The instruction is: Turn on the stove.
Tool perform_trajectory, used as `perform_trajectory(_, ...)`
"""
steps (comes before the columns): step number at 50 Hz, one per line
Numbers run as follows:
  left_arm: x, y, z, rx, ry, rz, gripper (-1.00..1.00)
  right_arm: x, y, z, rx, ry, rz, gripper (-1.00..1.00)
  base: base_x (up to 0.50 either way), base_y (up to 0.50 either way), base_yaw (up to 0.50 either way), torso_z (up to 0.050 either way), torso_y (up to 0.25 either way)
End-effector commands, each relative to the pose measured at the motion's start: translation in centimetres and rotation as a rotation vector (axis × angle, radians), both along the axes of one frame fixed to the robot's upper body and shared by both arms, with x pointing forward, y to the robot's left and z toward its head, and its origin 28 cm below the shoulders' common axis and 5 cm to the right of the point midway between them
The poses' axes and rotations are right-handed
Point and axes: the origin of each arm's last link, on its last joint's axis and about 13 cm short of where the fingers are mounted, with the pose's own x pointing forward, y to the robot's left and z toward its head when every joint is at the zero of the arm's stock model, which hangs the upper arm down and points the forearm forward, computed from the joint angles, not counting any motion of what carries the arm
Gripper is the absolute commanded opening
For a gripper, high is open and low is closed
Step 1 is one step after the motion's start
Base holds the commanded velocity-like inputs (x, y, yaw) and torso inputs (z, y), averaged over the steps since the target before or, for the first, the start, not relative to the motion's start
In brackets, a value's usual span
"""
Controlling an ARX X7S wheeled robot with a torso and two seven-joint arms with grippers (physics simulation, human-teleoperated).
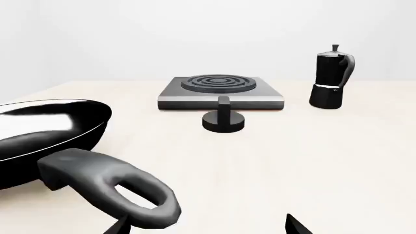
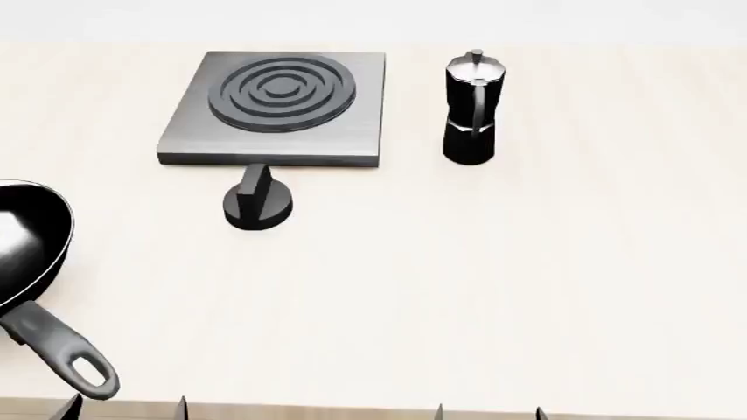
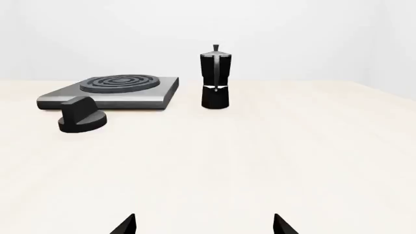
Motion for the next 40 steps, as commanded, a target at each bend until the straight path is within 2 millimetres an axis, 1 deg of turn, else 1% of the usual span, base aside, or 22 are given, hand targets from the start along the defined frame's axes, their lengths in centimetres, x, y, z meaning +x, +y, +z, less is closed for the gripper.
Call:
perform_trajectory(1,0.0,0.0,0.0,-0.001,0.001,-0.002,1.0,0.1,0.0,-0.1,-0.016,0.012,-0.006,1.0,0.0,0.0,0.0,0.0,0.0)
perform_trajectory(11,-0.2,-0.1,0.0,0.009,0.005,0.002,1.0,0.0,0.0,0.0,-0.028,0.017,-0.003,1.0,0.0,0.0,0.0,0.0,0.0)
perform_trajectory(15,-0.1,-0.1,0.5,0.01,0.015,0.004,1.0,-0.1,0.0,1.0,-0.034,0.004,-0.006,1.0,0.0,0.0,0.0,0.0,0.0)
perform_trajectory(16,-0.1,-0.1,1.3,0.007,0.005,-0.005,1.0,-0.1,0.0,1.7,-0.036,-0.002,-0.007,1.0,0.0,0.0,0.0,0.0,0.0)
perform_trajectory(20,0.4,-0.2,3.0,0.015,-0.029,-0.018,1.0,-0.1,-0.1,2.9,-0.04,-0.019,-0.003,1.0,0.0,0.0,0.0,0.0,0.0)
perform_trajectory(23,0.7,-0.2,4.0,0.006,-0.038,-0.022,1.0,0.0,-0.1,3.4,-0.044,-0.026,0.003,1.0,0.0,0.0,0.0,0.0,0.0)
perform_trajectory(26,1.2,-0.3,5.5,0.024,-0.071,-0.026,1.0,0.2,-0.1,4.6,-0.042,-0.04,0.002,1.0,0.0,0.0,0.0,0.0,0.0)
perform_trajectory(29,1.4,-0.4,6.2,0.027,-0.078,-0.03,1.0,0.4,-0.1,5.3,-0.043,-0.052,0.004,1.0,0.0,0.0,0.0,0.0,0.0)
perform_trajectory(34,1.8,-0.5,7.2,0.034,-0.088,-0.039,1.0,0.6,0.0,7.4,-0.043,-0.084,0.006,1.0,0.0,0.0,0.0,0.0,0.0)
perform_trajectory(35,2.0,-0.5,7.6,0.032,-0.094,-0.046,1.0,0.7,0.0,8.1,-0.044,-0.095,0.007,1.0,0.0,0.0,0.0,0.0,0.0)
perform_trajectory(40,2.5,-0.5,9.1,0.035,-0.122,-0.057,1.0,0.9,-0.1,9.9,-0.04,-0.129,0.008,1.0,0.0,0.0,0.0,0.0,0.0)
